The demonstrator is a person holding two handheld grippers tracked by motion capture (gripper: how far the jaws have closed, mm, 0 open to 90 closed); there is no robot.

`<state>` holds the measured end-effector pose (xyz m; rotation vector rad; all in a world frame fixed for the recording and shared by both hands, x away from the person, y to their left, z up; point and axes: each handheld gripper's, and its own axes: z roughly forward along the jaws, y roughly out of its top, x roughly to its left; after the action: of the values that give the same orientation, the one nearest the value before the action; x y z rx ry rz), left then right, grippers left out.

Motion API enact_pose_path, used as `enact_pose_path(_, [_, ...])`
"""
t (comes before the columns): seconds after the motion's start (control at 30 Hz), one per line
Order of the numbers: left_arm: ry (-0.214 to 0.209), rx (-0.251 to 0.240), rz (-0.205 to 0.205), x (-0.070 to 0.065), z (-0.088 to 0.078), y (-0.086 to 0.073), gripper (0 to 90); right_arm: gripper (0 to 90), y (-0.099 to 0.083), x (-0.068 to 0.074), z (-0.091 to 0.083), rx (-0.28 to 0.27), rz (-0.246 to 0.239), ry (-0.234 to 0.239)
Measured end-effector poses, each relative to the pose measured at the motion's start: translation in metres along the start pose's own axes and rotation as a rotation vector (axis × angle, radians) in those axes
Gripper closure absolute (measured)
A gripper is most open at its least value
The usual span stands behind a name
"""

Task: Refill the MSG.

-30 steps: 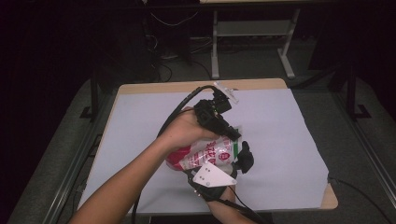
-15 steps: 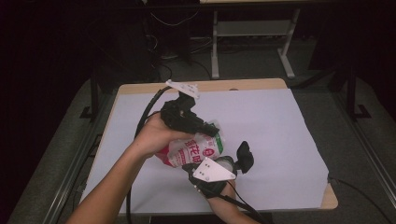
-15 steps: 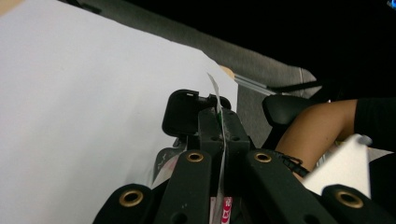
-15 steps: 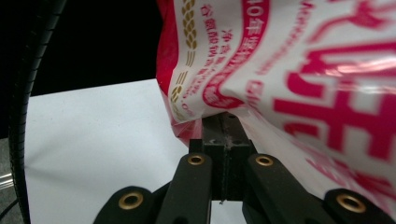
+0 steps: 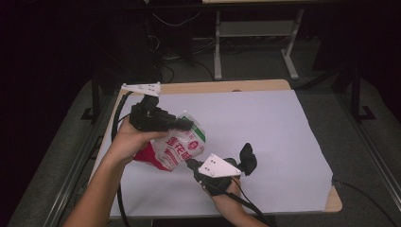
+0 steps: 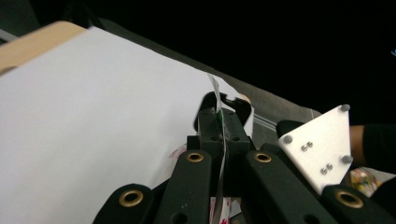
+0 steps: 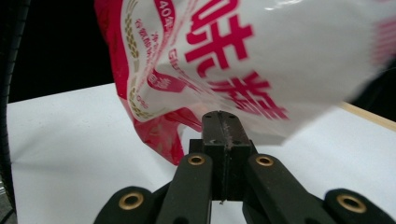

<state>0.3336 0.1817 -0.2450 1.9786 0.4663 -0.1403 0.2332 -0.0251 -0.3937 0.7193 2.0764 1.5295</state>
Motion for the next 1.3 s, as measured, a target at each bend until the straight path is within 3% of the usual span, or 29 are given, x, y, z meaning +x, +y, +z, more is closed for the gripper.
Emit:
enact_pose_path(0.2, [0.07,-0.082,-0.006,0.014,-0.012,-0.01,89.8,90.0,0.002,-0.006,-0.004,0.02,0.013,0.032])
enact_pose_path(0.27, [0.087,-0.104,-0.009,0.019,-0.014,-0.013,89.8,90.0,0.003,-0.008,-0.007,0.034,-0.003,0.036])
enact_pose_path(0.4, [0.141,-0.142,-0.002,0.03,-0.015,-0.018,89.7,90.0,0.004,-0.013,-0.014,0.051,-0.022,0.051])
enact_pose_path(0.53, [0.185,-0.182,-0.006,0.044,-0.014,-0.023,89.7,90.0,0.002,-0.02,-0.025,0.064,-0.011,0.064])
enact_pose_path(0.77, [0.257,-0.197,0.025,0.067,-0.004,-0.027,89.7,90.0,-0.007,-0.035,-0.037,0.106,-0.008,0.084])
enact_pose_path(0.93, [0.271,-0.246,0.029,0.083,-0.003,-0.03,89.6,90.0,-0.01,-0.039,-0.042,0.115,-0.023,0.108])
enact_pose_path(1.03, [0.306,-0.232,0.044,0.086,-0.001,-0.035,89.4,90.0,-0.01,-0.04,-0.043,0.12,-0.027,0.127])
enact_pose_path(1.3, [0.319,-0.263,0.034,0.08,-0.012,-0.055,89.0,90.0,-0.009,-0.04,-0.051,0.123,-0.016,0.186])
